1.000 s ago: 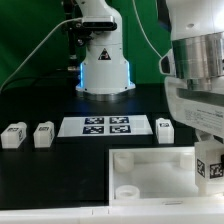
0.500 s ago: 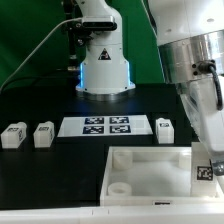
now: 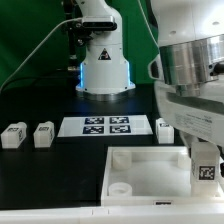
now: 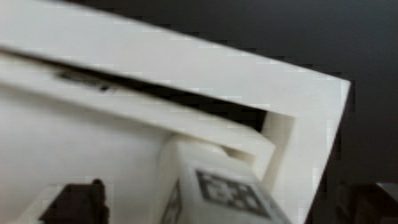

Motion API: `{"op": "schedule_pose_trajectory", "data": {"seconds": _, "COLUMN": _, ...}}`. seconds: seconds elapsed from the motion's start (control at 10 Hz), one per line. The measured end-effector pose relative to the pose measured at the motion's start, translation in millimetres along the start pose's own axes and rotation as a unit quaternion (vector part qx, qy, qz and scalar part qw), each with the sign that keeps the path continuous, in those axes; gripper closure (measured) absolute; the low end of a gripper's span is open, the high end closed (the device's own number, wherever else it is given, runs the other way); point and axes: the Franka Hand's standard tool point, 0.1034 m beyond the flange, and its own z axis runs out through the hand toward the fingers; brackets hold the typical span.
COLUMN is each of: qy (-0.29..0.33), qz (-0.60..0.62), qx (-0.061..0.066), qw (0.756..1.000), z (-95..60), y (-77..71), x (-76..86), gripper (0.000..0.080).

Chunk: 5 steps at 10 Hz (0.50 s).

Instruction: Assemble one leg

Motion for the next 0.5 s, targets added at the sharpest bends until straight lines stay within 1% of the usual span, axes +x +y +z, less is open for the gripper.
{"op": "schedule_pose_trajectory", "data": {"seconds": 0.1, "qy": 0.009, "qz": -0.077, "qx": -0.008, "qw": 0.997, "z": -2.0, "y": -2.1, "x": 1.4, "gripper": 0.0151}}
{"op": "schedule_pose_trajectory", "data": {"seconds": 0.4, "qy": 0.012, "qz": -0.207, "qx": -0.009, "qw": 0.978, "z": -1.9, "y": -1.7, "x": 4.2, "gripper": 0.0151}}
{"op": "schedule_pose_trajectory", "data": {"seconds": 0.5, "qy": 0.014, "qz": -0.277, "qx": -0.013, "qw": 0.961, "z": -2.0, "y": -1.5, "x": 6.1, "gripper": 0.0151}}
